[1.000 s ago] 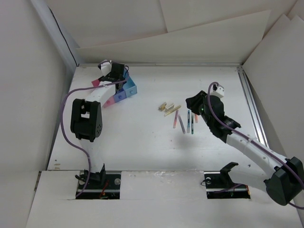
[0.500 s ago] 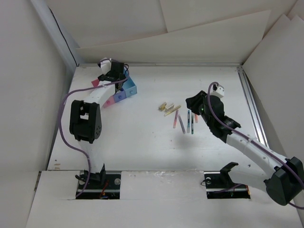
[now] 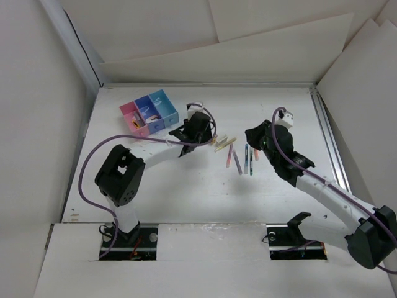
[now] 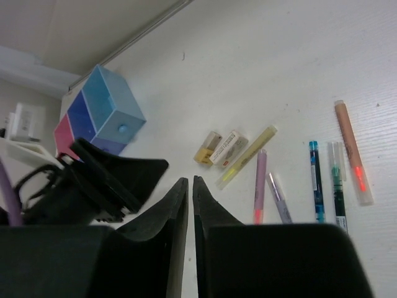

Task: Sort the stationery into containers
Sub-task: Pick up the stationery from the center of the board.

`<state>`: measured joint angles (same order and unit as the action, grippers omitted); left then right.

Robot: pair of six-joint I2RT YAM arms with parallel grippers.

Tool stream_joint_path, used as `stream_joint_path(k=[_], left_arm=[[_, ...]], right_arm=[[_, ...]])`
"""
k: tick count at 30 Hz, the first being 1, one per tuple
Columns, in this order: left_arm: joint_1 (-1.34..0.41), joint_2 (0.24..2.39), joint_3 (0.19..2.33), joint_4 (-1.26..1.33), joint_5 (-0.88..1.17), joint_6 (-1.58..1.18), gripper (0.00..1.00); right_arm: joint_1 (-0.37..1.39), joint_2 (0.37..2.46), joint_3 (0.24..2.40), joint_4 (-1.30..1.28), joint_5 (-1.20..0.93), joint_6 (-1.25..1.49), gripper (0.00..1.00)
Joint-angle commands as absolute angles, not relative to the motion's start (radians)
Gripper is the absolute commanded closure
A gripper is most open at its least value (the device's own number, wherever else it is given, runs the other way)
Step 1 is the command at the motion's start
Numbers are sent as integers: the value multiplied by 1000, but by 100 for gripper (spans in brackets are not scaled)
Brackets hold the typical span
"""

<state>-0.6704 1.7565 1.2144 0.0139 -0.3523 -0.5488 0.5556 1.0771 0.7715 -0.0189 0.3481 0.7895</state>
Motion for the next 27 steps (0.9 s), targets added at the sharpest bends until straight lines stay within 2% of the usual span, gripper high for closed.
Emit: stream_joint_path(k=[1, 4, 8, 12, 14, 27], left_arm=[[-664, 1767, 1149, 106, -220, -517, 54], [-664, 1779, 1140, 150, -143, -497, 53], [-747, 1799, 1186, 163, -184, -430, 50], [-801, 1845, 1245, 152, -242, -364, 48], [-801, 1864, 1264, 152, -242, -354, 48], [-801, 1989, 1433, 147, -261, -196, 48]], right_arm=[[548, 1043, 793, 6, 371, 795, 88], [548, 1043, 793, 6, 382, 795, 89], [548, 1043, 793, 6, 391, 795, 89], [548, 1043, 793, -3, 423, 795, 76], [548, 1043, 793, -3, 434, 804, 74], [538, 963, 772, -23, 477, 822, 71]])
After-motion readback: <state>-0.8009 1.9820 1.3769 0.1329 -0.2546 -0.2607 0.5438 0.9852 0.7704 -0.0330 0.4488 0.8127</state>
